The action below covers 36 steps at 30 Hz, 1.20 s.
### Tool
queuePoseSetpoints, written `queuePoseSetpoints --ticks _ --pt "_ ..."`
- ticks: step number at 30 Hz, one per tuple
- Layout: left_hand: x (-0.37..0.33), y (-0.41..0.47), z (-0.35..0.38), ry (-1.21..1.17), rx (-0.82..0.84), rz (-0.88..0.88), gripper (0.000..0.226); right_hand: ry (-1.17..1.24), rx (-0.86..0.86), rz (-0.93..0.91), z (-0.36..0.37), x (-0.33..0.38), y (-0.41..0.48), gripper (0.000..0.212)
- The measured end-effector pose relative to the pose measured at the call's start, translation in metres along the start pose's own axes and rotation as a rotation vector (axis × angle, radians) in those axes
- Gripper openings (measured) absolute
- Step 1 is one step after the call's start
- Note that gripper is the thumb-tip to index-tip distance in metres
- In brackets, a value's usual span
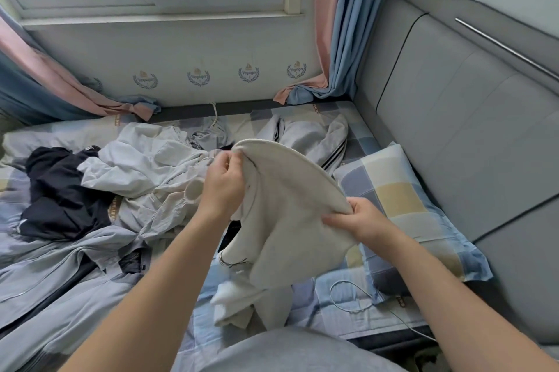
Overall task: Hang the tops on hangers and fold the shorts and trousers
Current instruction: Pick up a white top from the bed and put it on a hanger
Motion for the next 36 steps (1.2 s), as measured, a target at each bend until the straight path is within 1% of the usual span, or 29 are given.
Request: queuePoseSetpoints --ticks 2,4,6,8,9,10,12,14,15,16,18,19,21,23,25,27,33,35,36 --pt "0.013 -0.005 0.011 0.079 0.124 -0.047 0.023 0.066 -0.036 -0.039 0.005 0.012 0.001 0.020" --pt "0.022 -0.018 0.021 0.095 0.275 -0.082 0.023 0.233 -0.094 -0.026 0.011 0.022 0.004 0.019" --pt "0.026 -0.036 0.030 0.041 0.417 -0.077 0.021 0.409 -0.141 0.022 0.015 0.029 0.005 0.016" --pt "0.030 -0.056 0.038 -0.043 0.557 -0.090 0.018 0.500 -0.176 0.048 0.019 0.035 0.005 0.014" --pt "0.031 -0.066 0.041 -0.063 0.633 -0.095 0.021 0.535 -0.185 0.046 0.020 0.039 0.004 0.014" --pt "0.031 -0.075 0.044 -0.065 0.698 -0.094 0.028 0.573 -0.191 0.037 0.020 0.044 0.002 0.013" --pt "0.032 -0.089 0.051 -0.002 0.754 -0.068 0.046 0.649 -0.198 0.005 0.019 0.055 -0.003 0.013" --pt "0.033 -0.094 0.061 0.116 0.701 -0.030 0.054 0.726 -0.173 -0.024 0.018 0.069 -0.009 0.018" --pt "0.034 -0.094 0.065 0.158 0.651 -0.021 0.052 0.765 -0.150 -0.036 0.018 0.075 -0.013 0.020" --pt "0.034 -0.093 0.069 0.185 0.603 -0.017 0.045 0.799 -0.130 -0.048 0.018 0.080 -0.016 0.022" --pt "0.036 -0.089 0.073 0.221 0.508 -0.004 0.020 0.856 -0.101 -0.069 0.018 0.088 -0.020 0.025" --pt "0.039 -0.086 0.073 0.225 0.472 -0.001 0.011 0.878 -0.094 -0.081 0.017 0.091 -0.022 0.026" --pt "0.046 -0.079 0.068 0.212 0.414 -0.006 0.022 0.904 -0.091 -0.111 0.012 0.094 -0.024 0.026" --pt "0.051 -0.072 0.061 0.136 0.357 -0.031 0.027 0.909 -0.100 -0.128 0.004 0.094 -0.024 0.028" --pt "0.050 -0.064 0.051 0.057 0.274 -0.038 0.034 0.898 -0.116 -0.121 -0.004 0.090 -0.022 0.028" --pt "0.042 -0.058 0.042 0.007 0.225 -0.024 0.040 0.893 -0.128 -0.090 -0.010 0.084 -0.019 0.026" --pt "0.003 -0.053 0.026 -0.134 0.241 -0.011 0.040 0.862 -0.081 -0.043 -0.007 0.063 -0.018 0.032" --pt "-0.007 -0.054 0.023 -0.177 0.229 -0.031 0.039 0.817 -0.069 -0.018 0.001 0.053 -0.021 0.035" --pt "-0.011 -0.054 0.022 -0.183 0.207 -0.045 0.038 0.781 -0.060 -0.010 0.007 0.048 -0.022 0.033"
Point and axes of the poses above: each hand's wrist, its own y-axis towards the middle knuckle, its own z-axis out of the palm, x = y × z, the point moved 2 cm from there along y, towards the middle knuckle, and after that the axes turned 4 degrees about z, right-handed, at the moved point
